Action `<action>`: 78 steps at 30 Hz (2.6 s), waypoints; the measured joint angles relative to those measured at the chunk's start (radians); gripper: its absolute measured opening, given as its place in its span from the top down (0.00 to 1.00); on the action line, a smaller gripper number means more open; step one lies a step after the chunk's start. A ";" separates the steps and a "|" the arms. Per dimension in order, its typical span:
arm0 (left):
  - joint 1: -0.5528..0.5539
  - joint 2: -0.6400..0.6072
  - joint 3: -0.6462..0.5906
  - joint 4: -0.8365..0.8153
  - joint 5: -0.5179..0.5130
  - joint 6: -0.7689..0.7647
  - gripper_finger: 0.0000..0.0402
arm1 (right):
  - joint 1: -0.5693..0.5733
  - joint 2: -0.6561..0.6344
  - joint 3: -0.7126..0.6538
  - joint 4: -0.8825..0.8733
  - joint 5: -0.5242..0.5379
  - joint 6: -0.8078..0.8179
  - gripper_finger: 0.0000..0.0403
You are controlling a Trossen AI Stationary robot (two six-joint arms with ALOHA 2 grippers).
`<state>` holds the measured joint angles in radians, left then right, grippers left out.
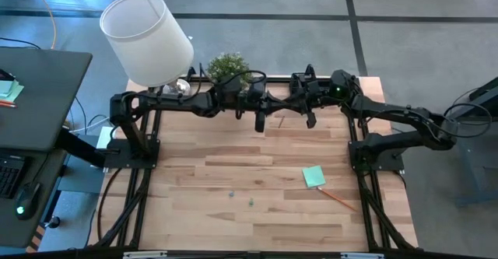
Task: Pick and place office supplies into organizer
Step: Put the left orange pencil in the black desk organizer
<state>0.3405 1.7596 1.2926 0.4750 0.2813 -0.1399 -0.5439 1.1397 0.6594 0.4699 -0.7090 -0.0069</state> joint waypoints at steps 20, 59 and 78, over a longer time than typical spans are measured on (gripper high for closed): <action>-0.032 -0.009 0.000 -0.513 0.003 0.449 0.99 | -0.181 -0.024 0.000 -0.392 0.002 -0.115 0.92; -0.215 -0.026 0.001 -1.004 -0.573 0.692 0.85 | 0.566 0.306 0.000 -0.914 0.671 0.863 0.76; -0.216 -0.024 0.000 -1.060 -0.532 0.641 0.98 | 0.562 0.114 0.002 -1.129 0.508 0.646 0.63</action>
<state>0.1242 1.7359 1.2926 -0.5850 -0.2506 0.5011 0.0180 1.2539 0.6611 -0.6592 -0.2007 0.6394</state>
